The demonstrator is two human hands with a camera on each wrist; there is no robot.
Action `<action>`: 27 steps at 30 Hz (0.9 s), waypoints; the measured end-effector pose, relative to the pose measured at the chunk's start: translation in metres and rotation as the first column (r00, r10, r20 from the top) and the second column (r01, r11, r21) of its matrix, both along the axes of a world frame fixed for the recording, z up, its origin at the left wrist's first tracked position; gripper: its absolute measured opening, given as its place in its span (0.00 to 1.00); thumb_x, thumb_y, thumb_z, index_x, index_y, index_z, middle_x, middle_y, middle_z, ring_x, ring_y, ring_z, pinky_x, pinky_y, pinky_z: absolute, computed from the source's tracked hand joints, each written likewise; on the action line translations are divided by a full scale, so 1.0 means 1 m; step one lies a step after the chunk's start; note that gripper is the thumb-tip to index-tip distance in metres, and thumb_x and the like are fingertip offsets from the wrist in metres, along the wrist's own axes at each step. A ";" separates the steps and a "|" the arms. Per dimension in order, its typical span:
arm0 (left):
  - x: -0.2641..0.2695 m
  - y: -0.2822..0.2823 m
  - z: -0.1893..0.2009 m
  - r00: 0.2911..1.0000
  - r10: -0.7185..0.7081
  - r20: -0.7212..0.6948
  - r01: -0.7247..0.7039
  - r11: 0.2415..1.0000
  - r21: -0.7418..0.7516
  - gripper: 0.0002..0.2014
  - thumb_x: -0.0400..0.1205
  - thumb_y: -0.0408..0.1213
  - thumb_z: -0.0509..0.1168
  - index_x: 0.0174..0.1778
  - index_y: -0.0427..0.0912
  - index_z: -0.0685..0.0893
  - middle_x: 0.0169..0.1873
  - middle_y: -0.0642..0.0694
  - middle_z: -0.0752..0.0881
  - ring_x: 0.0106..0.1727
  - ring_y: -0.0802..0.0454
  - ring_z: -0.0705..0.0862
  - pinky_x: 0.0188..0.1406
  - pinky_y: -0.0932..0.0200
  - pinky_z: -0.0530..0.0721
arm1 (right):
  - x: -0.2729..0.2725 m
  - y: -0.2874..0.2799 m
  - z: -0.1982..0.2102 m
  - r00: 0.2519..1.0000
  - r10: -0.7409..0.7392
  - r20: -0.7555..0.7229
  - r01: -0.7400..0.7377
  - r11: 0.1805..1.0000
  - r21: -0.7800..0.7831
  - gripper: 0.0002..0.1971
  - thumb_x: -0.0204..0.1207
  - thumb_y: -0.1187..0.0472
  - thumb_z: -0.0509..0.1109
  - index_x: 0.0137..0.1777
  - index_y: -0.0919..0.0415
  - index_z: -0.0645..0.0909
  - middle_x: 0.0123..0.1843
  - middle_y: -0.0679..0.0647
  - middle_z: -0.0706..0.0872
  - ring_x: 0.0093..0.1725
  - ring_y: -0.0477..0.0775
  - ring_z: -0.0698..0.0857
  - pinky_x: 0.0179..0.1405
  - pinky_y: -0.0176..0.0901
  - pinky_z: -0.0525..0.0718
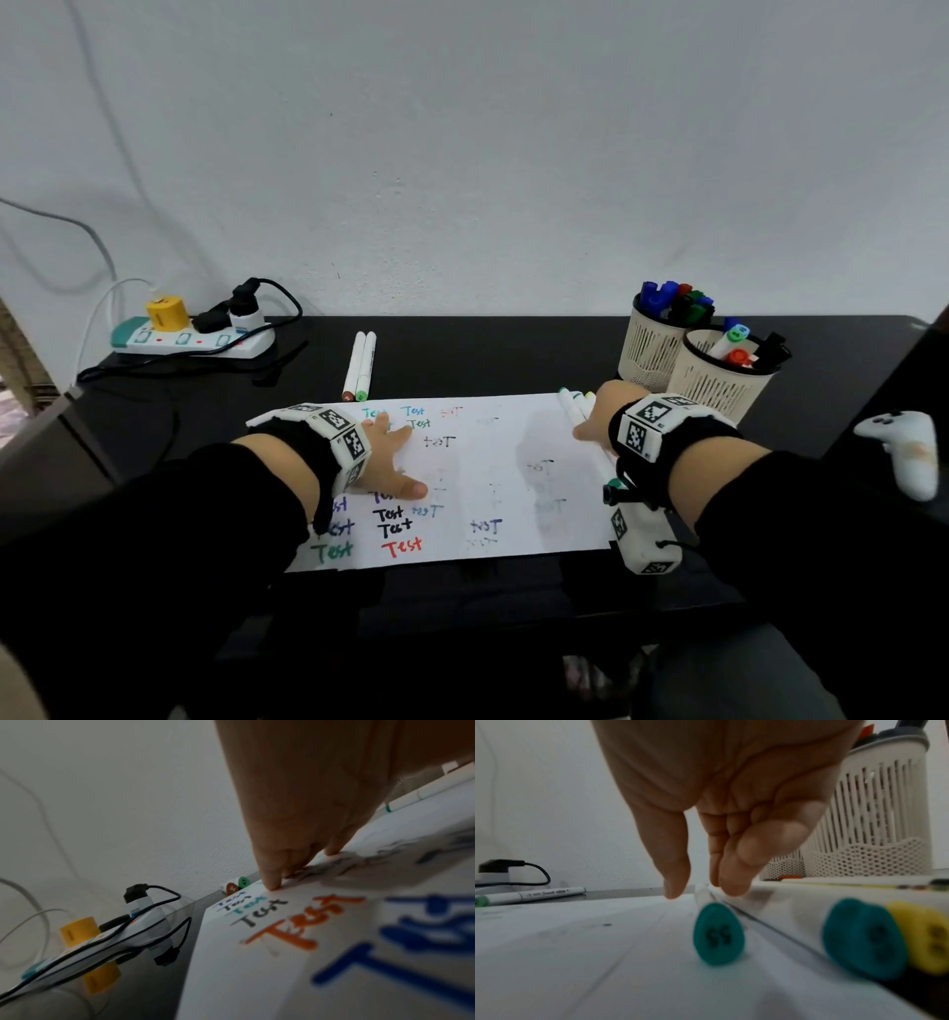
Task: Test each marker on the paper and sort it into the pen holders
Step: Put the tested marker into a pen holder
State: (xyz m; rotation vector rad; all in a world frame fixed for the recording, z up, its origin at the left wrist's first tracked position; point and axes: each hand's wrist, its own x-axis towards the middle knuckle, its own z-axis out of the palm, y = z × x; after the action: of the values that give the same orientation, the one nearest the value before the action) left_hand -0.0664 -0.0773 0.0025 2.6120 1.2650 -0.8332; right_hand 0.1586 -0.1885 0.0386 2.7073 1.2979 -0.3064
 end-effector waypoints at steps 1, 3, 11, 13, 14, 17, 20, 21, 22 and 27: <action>-0.002 0.002 0.001 1.000 0.001 -0.005 -0.001 1.000 0.007 0.48 0.77 0.67 0.55 0.83 0.45 0.38 0.82 0.40 0.38 0.83 0.42 0.46 0.81 0.41 0.51 | -0.001 0.006 0.003 1.000 -0.005 -0.005 0.005 1.000 0.018 0.15 0.77 0.50 0.68 0.37 0.60 0.75 0.31 0.52 0.76 0.35 0.54 0.79 0.32 0.41 0.75; -0.007 0.005 0.004 1.000 0.003 -0.017 -0.003 1.000 0.017 0.49 0.77 0.67 0.56 0.82 0.45 0.38 0.82 0.39 0.38 0.83 0.42 0.46 0.80 0.41 0.52 | -0.003 0.019 0.007 1.000 0.008 -0.026 -0.007 0.999 0.047 0.18 0.78 0.51 0.67 0.30 0.60 0.73 0.29 0.52 0.77 0.29 0.51 0.77 0.26 0.40 0.72; -0.039 0.019 0.014 0.997 0.076 0.004 -0.076 0.997 -0.021 0.49 0.77 0.63 0.61 0.82 0.45 0.38 0.82 0.39 0.37 0.83 0.42 0.42 0.80 0.45 0.48 | -0.040 0.081 0.017 0.988 0.138 -0.070 -0.127 0.983 0.135 0.19 0.75 0.51 0.67 0.26 0.60 0.75 0.25 0.51 0.79 0.25 0.51 0.77 0.25 0.39 0.72; -0.049 0.025 0.013 0.994 0.105 0.007 -0.105 0.994 -0.029 0.49 0.77 0.62 0.62 0.82 0.45 0.38 0.82 0.39 0.37 0.83 0.42 0.41 0.80 0.45 0.48 | -0.052 0.098 0.015 0.982 0.178 -0.069 -0.168 0.977 0.130 0.19 0.74 0.50 0.67 0.26 0.60 0.75 0.26 0.51 0.80 0.25 0.52 0.79 0.25 0.39 0.72; -0.053 0.028 0.012 0.993 0.119 0.012 -0.118 0.992 -0.036 0.49 0.77 0.62 0.62 0.82 0.45 0.38 0.82 0.39 0.37 0.83 0.42 0.41 0.80 0.44 0.47 | -0.058 0.107 0.014 0.979 0.191 -0.073 -0.181 0.976 0.124 0.19 0.74 0.49 0.67 0.26 0.59 0.76 0.26 0.51 0.80 0.26 0.52 0.79 0.26 0.39 0.73; -0.064 0.034 0.008 0.991 0.135 0.023 -0.133 0.989 -0.058 0.50 0.77 0.62 0.63 0.82 0.45 0.38 0.81 0.39 0.36 0.83 0.42 0.40 0.80 0.44 0.46 | -0.075 0.131 0.009 0.969 0.229 -0.095 -0.217 0.969 0.121 0.18 0.74 0.47 0.67 0.28 0.58 0.77 0.28 0.51 0.82 0.29 0.53 0.81 0.29 0.40 0.75; -0.071 0.037 0.003 0.991 0.132 0.040 -0.128 0.989 -0.073 0.49 0.77 0.61 0.63 0.83 0.45 0.39 0.82 0.39 0.37 0.83 0.42 0.41 0.80 0.45 0.49 | -0.093 0.156 0.003 0.961 0.255 -0.109 -0.244 0.964 0.105 0.18 0.75 0.48 0.67 0.29 0.58 0.75 0.29 0.51 0.81 0.30 0.53 0.81 0.29 0.40 0.74; -0.071 0.037 0.002 0.990 0.129 0.049 -0.124 0.989 -0.081 0.50 0.77 0.61 0.63 0.83 0.45 0.39 0.82 0.39 0.37 0.83 0.43 0.42 0.80 0.45 0.50 | -0.097 0.162 0.002 0.958 0.263 -0.116 -0.251 0.962 0.105 0.18 0.76 0.49 0.67 0.29 0.58 0.75 0.29 0.51 0.81 0.32 0.54 0.82 0.30 0.40 0.75; -0.073 0.038 0.000 0.990 0.129 0.057 -0.123 0.988 -0.091 0.50 0.77 0.61 0.63 0.83 0.46 0.38 0.82 0.40 0.37 0.83 0.44 0.42 0.80 0.46 0.50 | -0.103 0.169 0.000 0.956 0.265 -0.123 -0.254 0.962 0.101 0.18 0.76 0.49 0.67 0.29 0.58 0.75 0.29 0.52 0.81 0.33 0.56 0.83 0.33 0.41 0.77; -0.075 0.042 -0.003 0.991 0.125 0.058 -0.118 0.987 -0.111 0.50 0.76 0.62 0.63 0.82 0.48 0.37 0.81 0.41 0.35 0.83 0.45 0.41 0.79 0.44 0.50 | -0.120 0.205 -0.011 0.949 0.273 -0.159 -0.255 0.959 0.125 0.16 0.72 0.49 0.67 0.28 0.58 0.79 0.33 0.53 0.88 0.35 0.58 0.88 0.45 0.45 0.85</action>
State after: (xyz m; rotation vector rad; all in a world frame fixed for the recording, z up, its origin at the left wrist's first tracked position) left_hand -0.1414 -0.0349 -0.0008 2.4313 1.3088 -0.7673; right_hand 0.0382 0.0164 0.0273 2.5895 1.7497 -0.4680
